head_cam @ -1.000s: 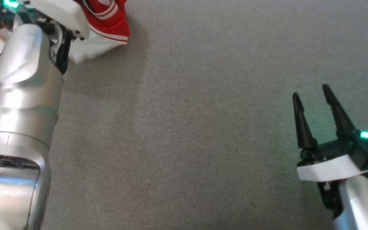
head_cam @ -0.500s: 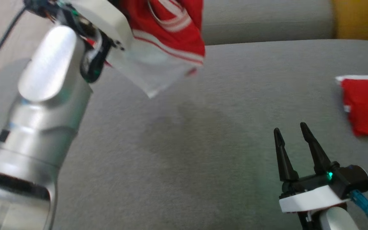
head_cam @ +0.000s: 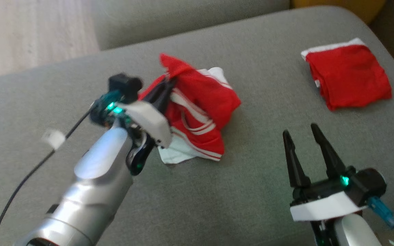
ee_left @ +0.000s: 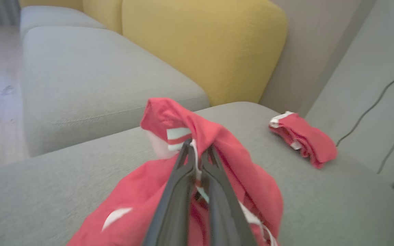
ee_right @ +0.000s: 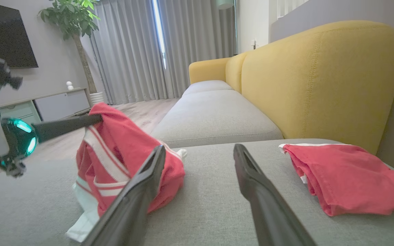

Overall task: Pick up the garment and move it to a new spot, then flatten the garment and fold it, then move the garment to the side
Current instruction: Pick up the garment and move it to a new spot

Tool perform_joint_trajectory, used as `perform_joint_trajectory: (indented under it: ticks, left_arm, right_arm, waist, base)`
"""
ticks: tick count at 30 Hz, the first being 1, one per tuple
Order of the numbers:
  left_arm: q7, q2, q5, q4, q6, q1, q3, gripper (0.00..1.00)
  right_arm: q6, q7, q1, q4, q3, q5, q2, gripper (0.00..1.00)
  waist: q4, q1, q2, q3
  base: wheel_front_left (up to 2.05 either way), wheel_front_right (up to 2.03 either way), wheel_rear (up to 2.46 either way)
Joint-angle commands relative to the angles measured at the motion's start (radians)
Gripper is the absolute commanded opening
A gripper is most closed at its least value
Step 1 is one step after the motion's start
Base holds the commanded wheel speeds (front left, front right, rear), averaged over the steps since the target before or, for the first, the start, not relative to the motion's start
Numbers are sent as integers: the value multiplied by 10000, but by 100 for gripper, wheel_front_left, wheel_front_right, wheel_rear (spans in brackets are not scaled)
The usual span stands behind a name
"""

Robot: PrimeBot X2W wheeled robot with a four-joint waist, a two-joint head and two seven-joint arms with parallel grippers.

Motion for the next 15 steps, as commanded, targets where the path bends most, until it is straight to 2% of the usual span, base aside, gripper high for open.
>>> perform_joint_trajectory:
  ticks: [1,2,3,7,9,11,15]
  left_arm:
    - [-794,130,146,254,37,-431,357,0]
    - [-1252,58,297,598,95,-402,304,44]
    - [-1734,-17,477,922,200,-393,237,100]
    - [-2535,-263,889,1586,492,-388,93,100]
    - [-2697,-376,1150,1643,835,-322,143,100]
    - [-2720,-455,1374,965,1215,-77,539,100]
    - [-2726,-539,1843,-916,1493,1285,1335,100]
  right_arm:
    - [65,-24,-622,-378,225,49,70,100]
    - [65,-24,-674,-374,203,51,77,100]
    - [65,-24,-707,-364,177,50,82,100]
    - [65,-24,-706,-351,10,17,92,100]
    - [65,-24,-627,-299,-119,-28,97,100]
    - [65,-24,-506,-246,-212,-58,101,100]
    - [65,-24,-150,-109,-430,-131,104,100]
  waist:
    - [-456,-2,-1,720]
    - [-462,-2,-1,828]
    - [-445,-2,-1,901]
    - [-260,-2,-1,934]
    - [-39,-2,-1,801]
    - [244,-2,-1,572]
    - [915,-2,-1,-129]
  base:
    - [0,0,0]
    - [0,0,0]
    - [0,0,0]
    - [0,0,0]
    - [0,0,0]
    - [0,0,0]
    - [0,0,0]
